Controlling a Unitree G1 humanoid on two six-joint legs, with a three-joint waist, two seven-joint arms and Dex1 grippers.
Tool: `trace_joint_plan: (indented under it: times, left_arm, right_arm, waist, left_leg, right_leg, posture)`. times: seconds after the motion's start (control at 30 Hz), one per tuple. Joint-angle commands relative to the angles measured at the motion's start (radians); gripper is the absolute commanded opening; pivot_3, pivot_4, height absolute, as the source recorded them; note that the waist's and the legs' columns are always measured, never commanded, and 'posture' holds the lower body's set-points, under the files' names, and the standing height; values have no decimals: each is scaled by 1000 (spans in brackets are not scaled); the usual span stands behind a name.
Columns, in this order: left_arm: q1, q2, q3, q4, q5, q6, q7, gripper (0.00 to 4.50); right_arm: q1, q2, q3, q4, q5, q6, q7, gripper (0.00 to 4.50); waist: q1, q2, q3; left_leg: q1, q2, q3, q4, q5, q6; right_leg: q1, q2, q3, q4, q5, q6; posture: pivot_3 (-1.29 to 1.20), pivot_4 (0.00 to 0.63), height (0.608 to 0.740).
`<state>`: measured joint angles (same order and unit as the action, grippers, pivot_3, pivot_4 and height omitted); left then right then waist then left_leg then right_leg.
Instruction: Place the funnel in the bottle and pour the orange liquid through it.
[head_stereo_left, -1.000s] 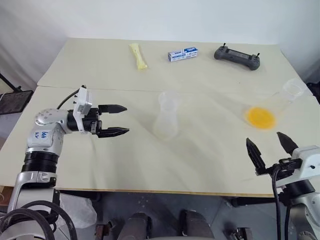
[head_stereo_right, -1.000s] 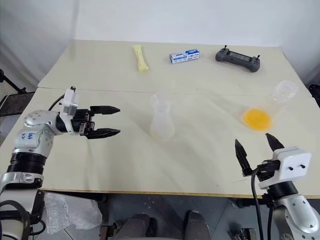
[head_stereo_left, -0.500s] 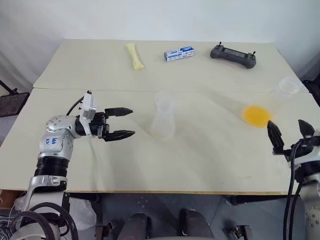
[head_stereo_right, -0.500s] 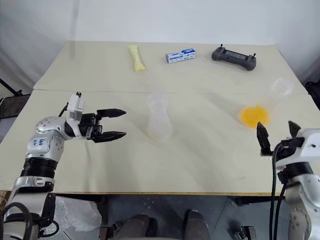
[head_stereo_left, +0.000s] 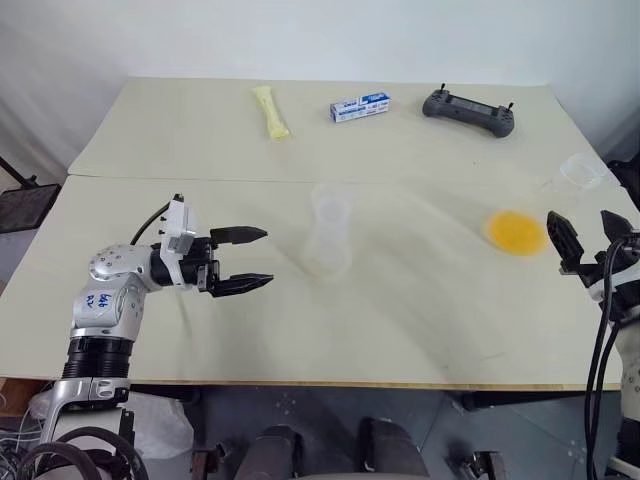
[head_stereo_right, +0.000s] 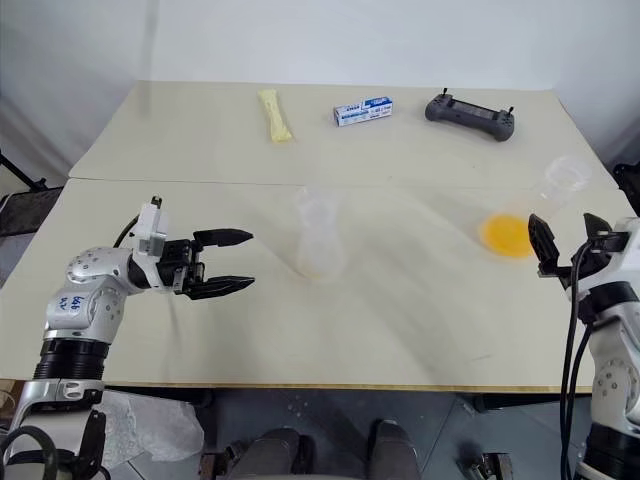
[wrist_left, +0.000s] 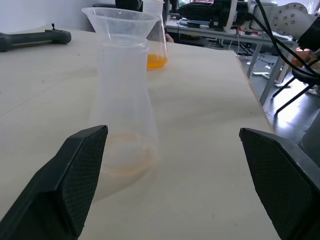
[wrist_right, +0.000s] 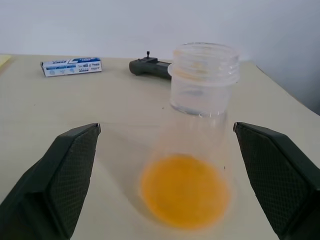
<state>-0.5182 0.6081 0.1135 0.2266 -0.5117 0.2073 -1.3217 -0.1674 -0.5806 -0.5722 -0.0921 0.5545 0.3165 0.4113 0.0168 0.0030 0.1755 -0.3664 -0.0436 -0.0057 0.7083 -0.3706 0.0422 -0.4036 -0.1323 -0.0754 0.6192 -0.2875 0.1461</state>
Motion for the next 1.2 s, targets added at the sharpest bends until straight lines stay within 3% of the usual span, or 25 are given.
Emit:
trace_joint_plan:
  times: [0.03,0.8,1.2]
  left_arm:
    - [7,1,21,-57,-27,10,16,4477]
    - [34,6,33,-112,-37,33,53,4477]
    - [64,19,50,-148,-47,48,55,4477]
  right_arm:
    - [-56,-27,16,50,-30,-55,25,4500]
    - [-238,-27,73,292,-152,-193,36,4500]
    - [-416,-61,107,583,-216,-315,56,4500]
  waist:
    - [-3,0,0]
    - [-21,1,0]
    - [-21,4,2]
  left_leg:
    - [0,0,0,0,0,0]
    - [-3,1,1,-1,0,0]
    - [-3,1,2,-1,0,0]
  right_leg:
    - [0,0,0,0,0,0]
    - [-4,0,0,0,0,0]
    - [-4,0,0,0,0,0]
  posture:
    - [0,150,740]
    - [0,150,740]
    - [0,150,740]
